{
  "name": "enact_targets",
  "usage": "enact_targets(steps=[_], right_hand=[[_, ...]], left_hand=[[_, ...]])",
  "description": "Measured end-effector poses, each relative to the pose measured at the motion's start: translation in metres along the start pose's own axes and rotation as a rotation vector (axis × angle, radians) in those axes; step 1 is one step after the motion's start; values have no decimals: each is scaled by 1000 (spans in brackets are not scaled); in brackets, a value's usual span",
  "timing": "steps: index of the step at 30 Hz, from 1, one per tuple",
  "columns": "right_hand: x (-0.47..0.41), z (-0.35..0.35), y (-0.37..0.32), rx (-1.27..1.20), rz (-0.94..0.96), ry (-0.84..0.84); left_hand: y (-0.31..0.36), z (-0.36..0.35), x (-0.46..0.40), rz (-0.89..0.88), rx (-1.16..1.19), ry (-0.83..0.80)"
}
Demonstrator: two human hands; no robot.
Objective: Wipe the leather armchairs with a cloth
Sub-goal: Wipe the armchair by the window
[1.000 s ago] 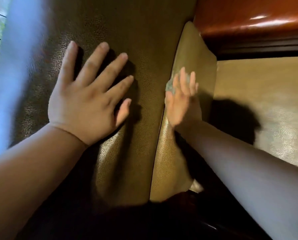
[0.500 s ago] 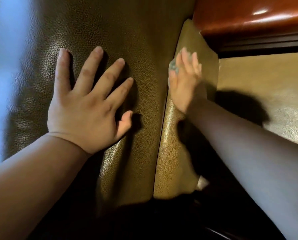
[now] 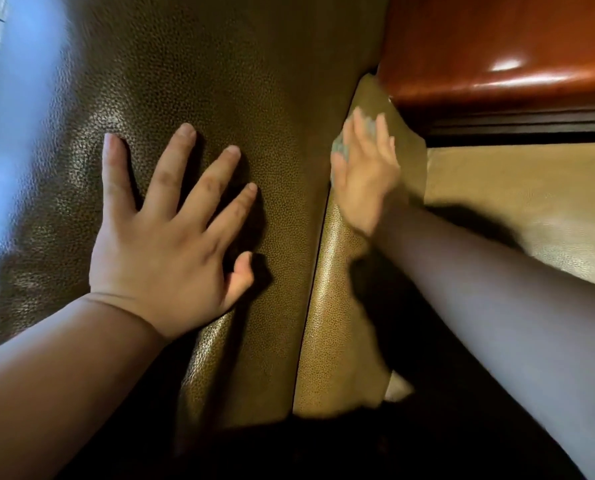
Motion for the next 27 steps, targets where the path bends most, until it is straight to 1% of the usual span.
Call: enact_targets(steps=[2,4,6,7,9,11,14,16,18,21,23,24,25,27], right_hand=[[-42,11,12,-1,-49,-36],[-50,15,16,-24,-61,-25],[-13,12,3,-18,-46,11],[16,7,-5,6,-13,28],[59,0,-16,4,80,5],[47,4,-12,-26,102,-19],[-26,17,7,8,-3,-28],[-57,21,19,-93,-27,-40],[-37,14,27,-187,-43,8],[62,-14,33,-376,-146,105],[116,-38,42,-427,-168,23],[116,-43,53,-426,-151,-13],[98,-44,66,-440,-154,2],[36,-38,90,-447,-259,57]], left_hand=[[1,-1,0,1,-10,0],[1,-1,-1,1,-13,3],[1,-1,-2,6,-4,-6],[1,-1,-2,11,-2,-14],[1,0,-2,13,-10,-24],[2,-2,-3,4,-23,-32],[5,-6,-4,2,-32,-32],[6,-8,-5,11,-42,-29],[7,-8,-6,20,-31,-43],[8,-8,-8,35,-2,-39],[5,-16,-8,34,25,-59],[3,-23,-8,21,40,-84],[1,-31,-8,5,43,-114],[-2,-46,-7,2,41,-138]])
Point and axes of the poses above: each hand's wrist, its own x-axis away from the middle knuckle, its own z-axis out of the back of the hand, y = z × x, the point moved 3 cm from there along -x, towards the middle knuckle, and after that the axes turned 3 degrees about -y, right-handed, at the moved point
